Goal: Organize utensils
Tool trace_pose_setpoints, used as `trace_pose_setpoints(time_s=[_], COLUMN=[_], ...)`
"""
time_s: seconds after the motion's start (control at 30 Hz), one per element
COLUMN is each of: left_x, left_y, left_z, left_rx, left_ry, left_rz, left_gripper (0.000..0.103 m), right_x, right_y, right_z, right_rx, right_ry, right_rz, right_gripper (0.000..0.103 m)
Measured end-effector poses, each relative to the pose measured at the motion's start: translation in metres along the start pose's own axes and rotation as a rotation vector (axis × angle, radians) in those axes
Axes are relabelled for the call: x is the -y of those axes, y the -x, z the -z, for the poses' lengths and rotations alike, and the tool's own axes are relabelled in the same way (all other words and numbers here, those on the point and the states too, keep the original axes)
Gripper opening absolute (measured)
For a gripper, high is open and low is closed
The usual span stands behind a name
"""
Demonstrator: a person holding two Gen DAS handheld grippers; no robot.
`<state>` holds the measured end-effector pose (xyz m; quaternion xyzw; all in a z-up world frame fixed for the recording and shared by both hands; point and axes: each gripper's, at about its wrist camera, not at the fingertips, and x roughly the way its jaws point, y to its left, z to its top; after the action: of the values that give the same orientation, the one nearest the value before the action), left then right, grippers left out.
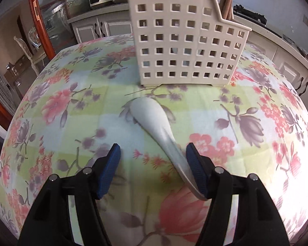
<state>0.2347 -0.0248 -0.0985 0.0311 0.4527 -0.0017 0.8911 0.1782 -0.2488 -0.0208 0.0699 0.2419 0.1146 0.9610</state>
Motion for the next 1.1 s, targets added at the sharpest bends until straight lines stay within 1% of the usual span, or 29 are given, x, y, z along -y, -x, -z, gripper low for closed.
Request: trace_pose_setpoints(time_s=[0.13,0.23,0.3,0.37,0.47,0.57,0.6,0.63,0.67,0.7,0.73,0.77,0.9,1.1], left_x=[-0.027,-0.043,-0.045,-0.042,-0.032,-0.021,-0.018,-0.016,-0.015,-0.015,-0.015,-0.015,-0.016,-0.025], left_y=[0.004,0.004,0.005,0.003,-0.008,-0.020,-0.023,-0.026,-0.027,-0.028,-0.028,-0.027,-0.020,0.022], left_z=[0.011,0.008,0.002,-0.006,-0.021,-0.030,-0.033,-0.035,-0.036,-0.037,-0.037,-0.037,-0.030,-0.022], left_rx=[0.005,0.010,0.023,0.039,0.037,0.035,0.037,0.038,0.045,0.047,0.049,0.051,0.075,0.206], left_ry=[0.012,0.043,0.042,0.019,0.008,-0.015,-0.022,-0.027,-0.028,-0.028,-0.029,-0.033,-0.034,0.013], left_rz=[0.011,0.034,0.044,0.046,0.060,0.050,0.044,0.035,0.035,0.036,0.044,0.043,0.039,0.065], left_gripper=[0.067,0.067,0.067,0.067,0.067,0.066,0.064,0.060,0.058,0.050,0.037,0.034,0.034,0.034], right_x=[-0.024,-0.041,-0.047,-0.051,-0.049,-0.043,-0.041,-0.039,-0.037,-0.035,-0.034,-0.033,-0.033,-0.038], right_y=[-0.008,-0.014,-0.017,-0.019,-0.024,-0.030,-0.032,-0.034,-0.036,-0.037,-0.038,-0.039,-0.040,-0.034], right_z=[0.005,0.007,0.005,0.004,0.004,0.006,0.006,0.007,0.008,0.008,0.008,0.009,0.010,0.007], right_rx=[-0.024,-0.036,-0.035,-0.035,-0.043,-0.058,-0.064,-0.068,-0.073,-0.076,-0.079,-0.080,-0.082,-0.061], right_ry=[0.021,0.042,0.047,0.052,0.051,0.046,0.042,0.039,0.035,0.032,0.030,0.028,0.028,0.044], right_rz=[-0.022,-0.026,-0.022,-0.015,0.002,0.020,0.024,0.027,0.029,0.030,0.030,0.030,0.026,0.026], right_gripper=[0.011,0.011,0.011,0.011,0.011,0.011,0.011,0.011,0.011,0.011,0.011,0.011,0.011,0.011])
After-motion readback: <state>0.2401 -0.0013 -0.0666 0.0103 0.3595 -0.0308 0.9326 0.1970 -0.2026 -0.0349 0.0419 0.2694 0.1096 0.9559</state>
